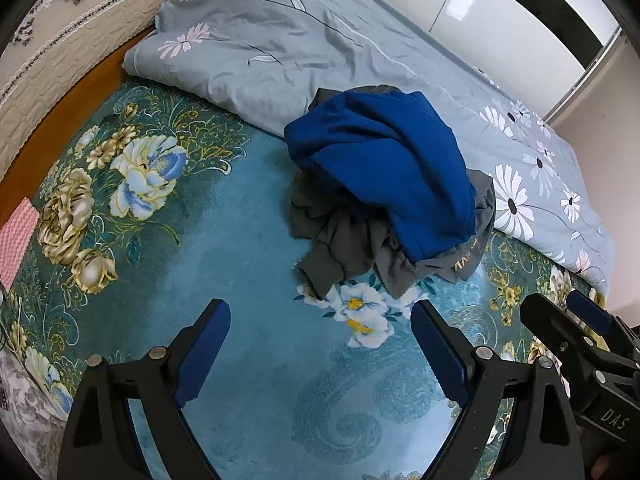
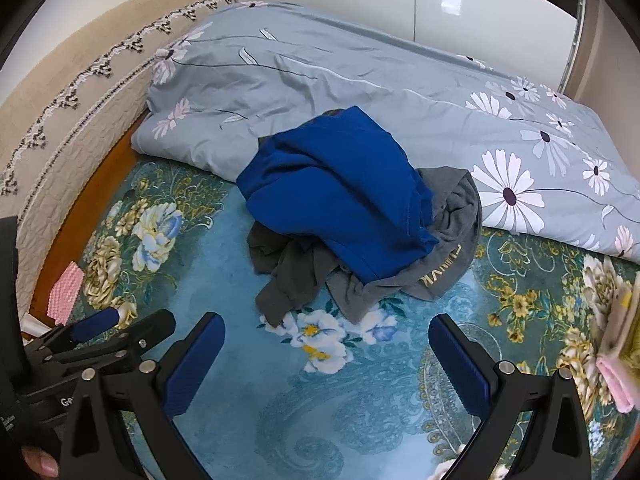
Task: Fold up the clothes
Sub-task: 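Move both grippers toward the blue sweatshirt on the clothes pile, then grasp the blue sweatshirt with the left gripper and lift it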
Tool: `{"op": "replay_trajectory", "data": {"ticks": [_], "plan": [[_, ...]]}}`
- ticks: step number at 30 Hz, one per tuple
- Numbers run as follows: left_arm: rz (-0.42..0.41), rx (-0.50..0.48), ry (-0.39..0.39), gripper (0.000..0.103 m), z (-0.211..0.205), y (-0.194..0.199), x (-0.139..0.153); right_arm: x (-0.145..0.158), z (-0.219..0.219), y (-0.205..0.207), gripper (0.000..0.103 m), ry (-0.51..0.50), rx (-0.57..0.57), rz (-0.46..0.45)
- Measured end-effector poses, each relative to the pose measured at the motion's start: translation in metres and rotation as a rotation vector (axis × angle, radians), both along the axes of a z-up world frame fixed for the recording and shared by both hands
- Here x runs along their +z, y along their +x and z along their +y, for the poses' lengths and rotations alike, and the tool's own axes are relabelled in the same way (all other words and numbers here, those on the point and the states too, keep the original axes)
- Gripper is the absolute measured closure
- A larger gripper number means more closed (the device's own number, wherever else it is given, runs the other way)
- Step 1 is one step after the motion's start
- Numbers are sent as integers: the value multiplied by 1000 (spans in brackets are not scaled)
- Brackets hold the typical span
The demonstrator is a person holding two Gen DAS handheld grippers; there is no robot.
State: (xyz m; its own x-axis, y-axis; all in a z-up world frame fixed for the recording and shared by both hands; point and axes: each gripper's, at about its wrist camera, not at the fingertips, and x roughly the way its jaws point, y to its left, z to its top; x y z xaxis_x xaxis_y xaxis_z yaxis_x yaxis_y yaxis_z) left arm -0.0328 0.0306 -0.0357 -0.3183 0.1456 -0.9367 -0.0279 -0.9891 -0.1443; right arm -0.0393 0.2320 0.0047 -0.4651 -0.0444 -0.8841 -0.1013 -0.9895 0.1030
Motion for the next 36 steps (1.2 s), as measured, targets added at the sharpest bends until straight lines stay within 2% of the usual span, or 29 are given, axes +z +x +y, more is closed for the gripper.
{"op": "replay_trajectory", "data": {"ticks": [7,13,16,25,30,33,34,35,36], "plan": [[-9,-33,-6,11,14,-16,-16,-22,22,-3,0,-15,-41,-47],[-29,-132,-30,11,45,-36,-35,-30,62,8,0,-15,-130,-65],[-32,-189,-25,11,72,-52,-45,-33,84,14,0,-10,-180,-72],[-54,-335,46,11,188,-116,-73,-39,142,43,0,-12,-308,-84],[-87,-319,-5,11,248,-146,-106,-38,171,71,0,20,-372,-89],[-135,-267,-26,20,263,-156,-126,-37,185,87,0,27,-418,-96],[-156,-252,-28,28,265,-159,-132,-37,188,93,0,26,-431,-97],[-178,-240,-29,41,267,-161,-137,-37,192,98,0,21,-441,-95],[-197,-231,-25,47,269,-164,-141,-37,195,103,0,15,-451,-93]]}}
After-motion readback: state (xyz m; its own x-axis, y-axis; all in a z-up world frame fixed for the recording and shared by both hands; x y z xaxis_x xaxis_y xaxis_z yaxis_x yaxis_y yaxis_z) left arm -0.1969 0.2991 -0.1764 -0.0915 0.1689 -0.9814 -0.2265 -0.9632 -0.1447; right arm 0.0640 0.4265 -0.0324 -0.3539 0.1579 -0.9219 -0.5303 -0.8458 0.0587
